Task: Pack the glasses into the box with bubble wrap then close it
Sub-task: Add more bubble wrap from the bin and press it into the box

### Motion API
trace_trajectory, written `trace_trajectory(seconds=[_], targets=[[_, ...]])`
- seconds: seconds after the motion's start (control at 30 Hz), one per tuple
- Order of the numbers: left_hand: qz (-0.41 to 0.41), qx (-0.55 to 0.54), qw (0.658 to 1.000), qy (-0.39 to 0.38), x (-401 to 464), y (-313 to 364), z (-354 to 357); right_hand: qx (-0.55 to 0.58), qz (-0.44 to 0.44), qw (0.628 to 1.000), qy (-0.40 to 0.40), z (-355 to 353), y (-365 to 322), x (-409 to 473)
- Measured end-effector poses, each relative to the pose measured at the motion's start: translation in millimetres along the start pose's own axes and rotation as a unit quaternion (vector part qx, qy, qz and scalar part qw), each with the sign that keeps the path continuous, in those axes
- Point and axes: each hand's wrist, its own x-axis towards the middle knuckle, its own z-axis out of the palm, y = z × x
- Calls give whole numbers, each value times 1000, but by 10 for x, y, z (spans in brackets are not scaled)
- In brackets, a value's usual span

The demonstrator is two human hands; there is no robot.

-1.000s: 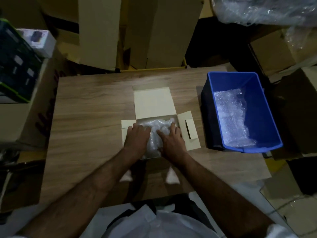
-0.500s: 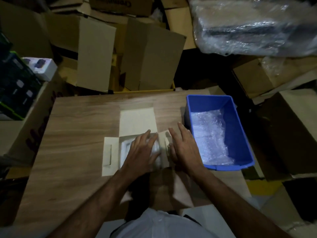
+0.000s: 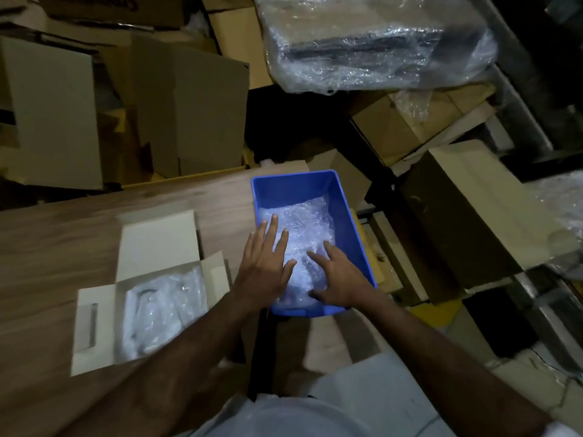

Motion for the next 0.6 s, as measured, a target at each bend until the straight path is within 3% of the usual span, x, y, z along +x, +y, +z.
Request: trace_trajectory(seconds=[0.13, 0.23, 0.3, 0.43, 0.6], targets=[[-56, 40, 995, -67, 79, 8, 151, -46, -26, 992, -113, 22, 111, 233], [-53, 34, 997, -54, 77, -5, 165, -112, -82, 982, -127, 27, 100, 338], [-51, 30, 997, -56, 69, -1, 157, -92, -107, 981, -134, 30, 91, 387], [-55, 16, 996, -62, 70, -17, 166, -33, -150, 984, -93, 88, 170, 429], [-64, 1, 995, -71, 86, 4, 152, 75, -85, 993, 25, 83, 228, 311]])
